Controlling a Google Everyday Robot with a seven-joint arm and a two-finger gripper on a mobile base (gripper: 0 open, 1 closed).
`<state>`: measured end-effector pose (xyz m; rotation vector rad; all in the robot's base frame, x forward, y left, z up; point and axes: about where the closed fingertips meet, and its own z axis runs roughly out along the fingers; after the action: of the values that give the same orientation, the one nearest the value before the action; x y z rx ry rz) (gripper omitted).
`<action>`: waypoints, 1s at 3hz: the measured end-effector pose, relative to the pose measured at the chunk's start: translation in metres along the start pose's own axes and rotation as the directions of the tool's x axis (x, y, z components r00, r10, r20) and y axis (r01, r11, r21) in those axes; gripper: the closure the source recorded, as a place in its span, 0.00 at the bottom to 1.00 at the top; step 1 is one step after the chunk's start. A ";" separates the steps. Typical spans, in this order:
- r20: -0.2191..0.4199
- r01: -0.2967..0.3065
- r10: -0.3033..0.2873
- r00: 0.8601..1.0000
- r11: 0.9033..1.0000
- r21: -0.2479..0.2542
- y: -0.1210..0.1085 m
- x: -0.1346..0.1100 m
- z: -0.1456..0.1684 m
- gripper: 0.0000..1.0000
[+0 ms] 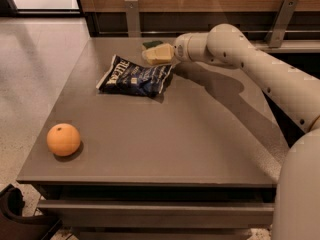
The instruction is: Move sponge near orange
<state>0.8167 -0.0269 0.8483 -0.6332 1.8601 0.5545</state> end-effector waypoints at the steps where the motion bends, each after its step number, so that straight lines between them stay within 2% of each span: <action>1: -0.014 0.005 -0.005 1.000 1.000 0.002 0.009 0.003 0.010 0.00; 3: -0.091 0.004 0.001 0.996 0.998 0.060 0.005 0.033 0.026 0.03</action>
Offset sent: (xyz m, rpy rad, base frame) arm 0.0075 0.0125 -0.0419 -0.0961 0.0570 -0.0699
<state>0.8208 -0.0127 0.8089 -0.6285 1.9542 0.4733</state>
